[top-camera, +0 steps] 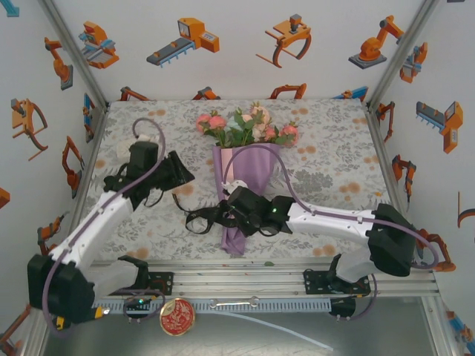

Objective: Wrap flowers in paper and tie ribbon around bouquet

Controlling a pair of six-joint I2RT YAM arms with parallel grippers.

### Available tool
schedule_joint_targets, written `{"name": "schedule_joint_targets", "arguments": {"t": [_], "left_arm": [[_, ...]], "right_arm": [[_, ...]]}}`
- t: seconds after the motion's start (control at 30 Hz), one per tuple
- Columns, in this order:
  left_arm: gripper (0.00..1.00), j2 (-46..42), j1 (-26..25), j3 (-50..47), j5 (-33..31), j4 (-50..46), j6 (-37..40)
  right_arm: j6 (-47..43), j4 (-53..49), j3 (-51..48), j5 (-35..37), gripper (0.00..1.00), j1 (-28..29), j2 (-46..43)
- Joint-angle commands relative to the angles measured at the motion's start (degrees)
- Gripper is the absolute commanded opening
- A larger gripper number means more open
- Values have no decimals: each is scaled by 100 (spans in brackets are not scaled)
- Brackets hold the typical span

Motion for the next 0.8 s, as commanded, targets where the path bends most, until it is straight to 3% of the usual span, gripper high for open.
{"name": "schedule_joint_targets", "arguments": {"t": [0.0, 0.13, 0.27, 0.53, 0.7, 0.77], "left_arm": [[37, 1072, -279, 495, 1118, -152, 637], [34, 1843, -729, 720, 1359, -100, 731], [35, 2291, -790, 669, 1864, -94, 678], [37, 2670, -993, 582, 1946, -78, 888], [29, 2867, -1020, 657, 1891, -147, 996], [21, 2867, -1027, 661, 1881, -159, 1023]], "right_arm": [[-128, 420, -124, -80, 0, 15, -109], [-145, 477, -144, -88, 0, 14, -74], [-176, 568, -189, -71, 0, 12, -82], [-211, 593, -191, -68, 0, 16, -61], [-180, 594, -197, -87, 0, 13, -83], [-176, 585, -211, -53, 0, 10, -100]]}}
